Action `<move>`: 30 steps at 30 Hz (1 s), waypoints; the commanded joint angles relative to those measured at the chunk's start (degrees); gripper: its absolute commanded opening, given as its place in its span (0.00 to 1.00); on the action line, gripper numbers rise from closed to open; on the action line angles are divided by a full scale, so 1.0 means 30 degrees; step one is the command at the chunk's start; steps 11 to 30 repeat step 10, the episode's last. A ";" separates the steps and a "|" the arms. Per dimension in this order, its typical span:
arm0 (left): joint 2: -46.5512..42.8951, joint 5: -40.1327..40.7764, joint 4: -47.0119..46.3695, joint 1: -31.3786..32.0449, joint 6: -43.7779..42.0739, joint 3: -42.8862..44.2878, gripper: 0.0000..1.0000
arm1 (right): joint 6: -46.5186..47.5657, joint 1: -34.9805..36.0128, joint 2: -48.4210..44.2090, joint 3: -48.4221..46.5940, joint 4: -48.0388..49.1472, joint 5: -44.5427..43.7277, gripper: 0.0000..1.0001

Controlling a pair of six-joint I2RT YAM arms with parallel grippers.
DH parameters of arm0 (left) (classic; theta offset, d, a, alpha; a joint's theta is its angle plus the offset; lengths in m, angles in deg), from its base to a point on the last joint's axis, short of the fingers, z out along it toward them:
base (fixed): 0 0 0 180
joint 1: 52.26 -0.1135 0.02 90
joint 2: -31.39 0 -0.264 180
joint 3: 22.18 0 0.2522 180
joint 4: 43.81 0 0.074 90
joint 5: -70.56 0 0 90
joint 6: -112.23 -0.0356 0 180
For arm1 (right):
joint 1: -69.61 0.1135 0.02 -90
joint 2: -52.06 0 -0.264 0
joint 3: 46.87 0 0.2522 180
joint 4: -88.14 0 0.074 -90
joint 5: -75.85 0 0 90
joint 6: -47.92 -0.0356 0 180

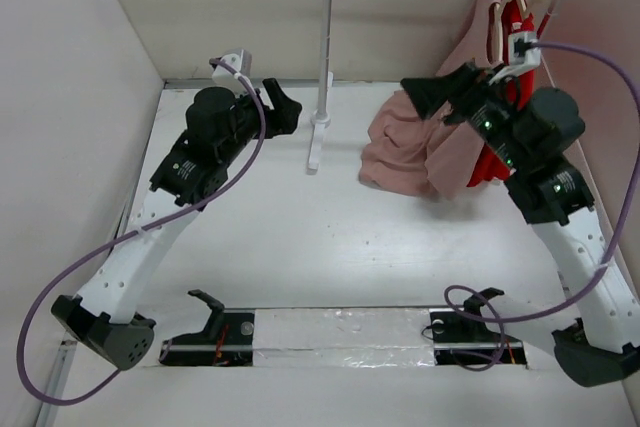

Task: Place the t-shirt on the hanger
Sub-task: Reset both arms

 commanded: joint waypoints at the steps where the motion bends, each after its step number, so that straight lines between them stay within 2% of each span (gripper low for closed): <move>1: -0.1196 0.2302 0.0396 -0.0082 -0.0431 0.0561 0.70 | -0.0568 0.2323 -0.0609 0.2463 0.0940 0.1097 1.00; 4: -0.1987 0.3564 0.0221 -0.0082 -0.0463 -0.0259 0.71 | -0.1209 0.3876 -0.1924 0.4338 0.0030 -0.0308 1.00; 7: -0.2369 0.3218 -0.0246 -0.0082 -0.0083 -0.1164 0.70 | -0.1533 0.4261 -0.2515 0.5162 -0.0350 -0.0600 1.00; 10: -0.2224 0.2425 -0.0657 -0.0082 0.0533 -0.1433 0.72 | -0.0774 0.4263 -0.2487 0.4116 -0.0906 -0.0952 1.00; 30: -0.2224 0.2425 -0.0657 -0.0082 0.0533 -0.1433 0.72 | -0.0774 0.4263 -0.2487 0.4116 -0.0906 -0.0952 1.00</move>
